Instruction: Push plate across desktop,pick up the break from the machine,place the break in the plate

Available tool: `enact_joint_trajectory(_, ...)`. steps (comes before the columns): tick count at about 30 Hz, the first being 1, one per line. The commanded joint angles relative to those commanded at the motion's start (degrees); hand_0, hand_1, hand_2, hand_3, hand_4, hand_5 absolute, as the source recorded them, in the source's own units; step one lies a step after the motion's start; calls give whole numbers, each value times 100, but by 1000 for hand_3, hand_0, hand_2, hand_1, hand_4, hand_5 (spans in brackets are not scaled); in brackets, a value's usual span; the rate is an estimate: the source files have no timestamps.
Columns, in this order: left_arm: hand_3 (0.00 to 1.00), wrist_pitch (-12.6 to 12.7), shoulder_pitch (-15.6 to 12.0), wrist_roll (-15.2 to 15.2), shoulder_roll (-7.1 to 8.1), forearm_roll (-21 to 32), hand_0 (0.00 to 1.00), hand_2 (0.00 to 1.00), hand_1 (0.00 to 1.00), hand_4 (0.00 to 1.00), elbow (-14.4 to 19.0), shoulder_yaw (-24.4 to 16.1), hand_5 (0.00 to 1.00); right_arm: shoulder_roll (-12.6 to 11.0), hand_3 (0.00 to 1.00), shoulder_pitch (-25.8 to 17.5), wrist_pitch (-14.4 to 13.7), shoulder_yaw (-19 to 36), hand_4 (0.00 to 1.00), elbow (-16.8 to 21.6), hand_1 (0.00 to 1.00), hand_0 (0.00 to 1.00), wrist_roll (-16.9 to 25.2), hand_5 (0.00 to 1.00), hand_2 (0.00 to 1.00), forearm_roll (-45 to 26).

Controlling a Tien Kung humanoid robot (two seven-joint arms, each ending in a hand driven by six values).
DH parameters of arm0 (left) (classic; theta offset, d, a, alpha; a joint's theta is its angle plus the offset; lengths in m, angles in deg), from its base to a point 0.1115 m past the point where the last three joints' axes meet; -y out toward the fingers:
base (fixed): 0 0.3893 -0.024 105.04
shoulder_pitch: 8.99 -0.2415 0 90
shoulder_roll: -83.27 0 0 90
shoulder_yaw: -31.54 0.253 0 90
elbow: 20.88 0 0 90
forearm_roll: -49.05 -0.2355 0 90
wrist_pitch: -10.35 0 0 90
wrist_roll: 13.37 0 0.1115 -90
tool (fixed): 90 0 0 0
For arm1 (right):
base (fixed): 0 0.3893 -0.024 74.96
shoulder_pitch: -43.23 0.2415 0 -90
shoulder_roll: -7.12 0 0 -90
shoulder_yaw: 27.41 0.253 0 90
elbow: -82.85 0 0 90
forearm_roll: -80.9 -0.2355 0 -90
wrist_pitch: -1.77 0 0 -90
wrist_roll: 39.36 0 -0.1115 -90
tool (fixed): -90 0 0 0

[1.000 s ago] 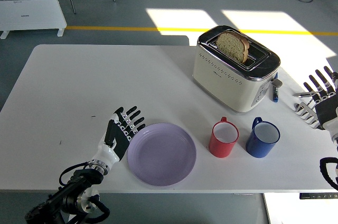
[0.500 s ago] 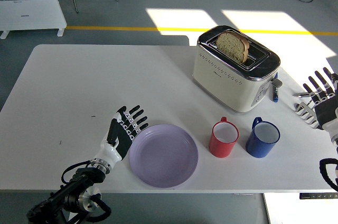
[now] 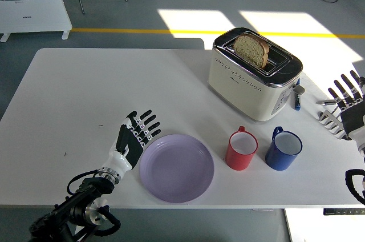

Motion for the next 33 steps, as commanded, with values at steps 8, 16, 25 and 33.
enact_joint_trajectory(8, 849, 330, -286, -107, 0, -815, 802, 882, 834, 582, 511, -1143, 998, -201, 742, 101, -267, -103, 492, 326, 746, 796, -60, 548, 752, 561)
enact_joint_trajectory(16, 829, 196, -721, -971, 0, -1795, 788, 840, 801, 587, 1368, -2911, 998, -971, 785, 917, -955, -913, 622, 699, 784, 822, -540, 396, 795, 2355)
enact_joint_trajectory(25, 827, -138, -1001, -1577, 0, -1789, 790, 845, 805, 587, 1837, -3815, 998, -1502, 824, 2515, -726, -2349, 670, 50, 806, 859, -1454, 338, 829, 4510)
enact_joint_trajectory(33, 825, -162, -1123, -1621, 0, -1753, 792, 844, 803, 584, 1856, -3959, 998, -1246, 870, 3912, -58, -3546, 725, -1172, 845, 888, -1997, 279, 880, 6059)
